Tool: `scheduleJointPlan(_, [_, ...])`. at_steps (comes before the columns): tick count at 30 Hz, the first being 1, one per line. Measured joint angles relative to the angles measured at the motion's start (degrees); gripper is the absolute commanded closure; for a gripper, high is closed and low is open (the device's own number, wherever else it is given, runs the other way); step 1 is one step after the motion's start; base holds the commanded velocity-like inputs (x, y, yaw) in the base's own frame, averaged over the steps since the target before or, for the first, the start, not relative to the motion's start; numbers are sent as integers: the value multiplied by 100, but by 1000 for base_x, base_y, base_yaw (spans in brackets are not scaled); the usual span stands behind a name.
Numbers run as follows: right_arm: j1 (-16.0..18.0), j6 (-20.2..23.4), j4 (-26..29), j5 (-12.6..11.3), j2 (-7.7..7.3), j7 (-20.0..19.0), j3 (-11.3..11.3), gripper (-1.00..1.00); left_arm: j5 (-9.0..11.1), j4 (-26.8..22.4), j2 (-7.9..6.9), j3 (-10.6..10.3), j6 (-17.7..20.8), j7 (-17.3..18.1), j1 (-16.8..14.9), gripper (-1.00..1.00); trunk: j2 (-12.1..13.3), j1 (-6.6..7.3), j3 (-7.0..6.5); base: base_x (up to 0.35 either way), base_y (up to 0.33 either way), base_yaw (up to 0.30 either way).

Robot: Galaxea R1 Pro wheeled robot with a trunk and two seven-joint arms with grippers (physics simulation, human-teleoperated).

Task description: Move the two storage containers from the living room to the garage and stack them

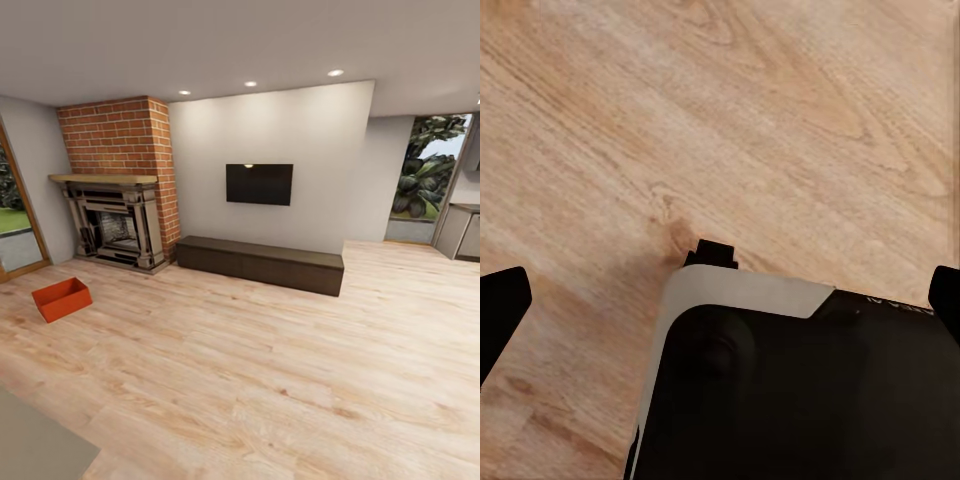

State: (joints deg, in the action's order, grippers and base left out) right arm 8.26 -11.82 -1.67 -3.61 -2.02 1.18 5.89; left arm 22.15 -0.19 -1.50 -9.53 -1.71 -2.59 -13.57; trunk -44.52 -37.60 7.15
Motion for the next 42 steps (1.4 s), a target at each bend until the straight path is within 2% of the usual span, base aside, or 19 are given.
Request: scheduleJointPlan(42, [0, 2, 0, -21, -9, 3, -11, -100, 0, 1, 0, 0, 3, 0, 2, -100, 1, 0, 0, 323, 0, 1])
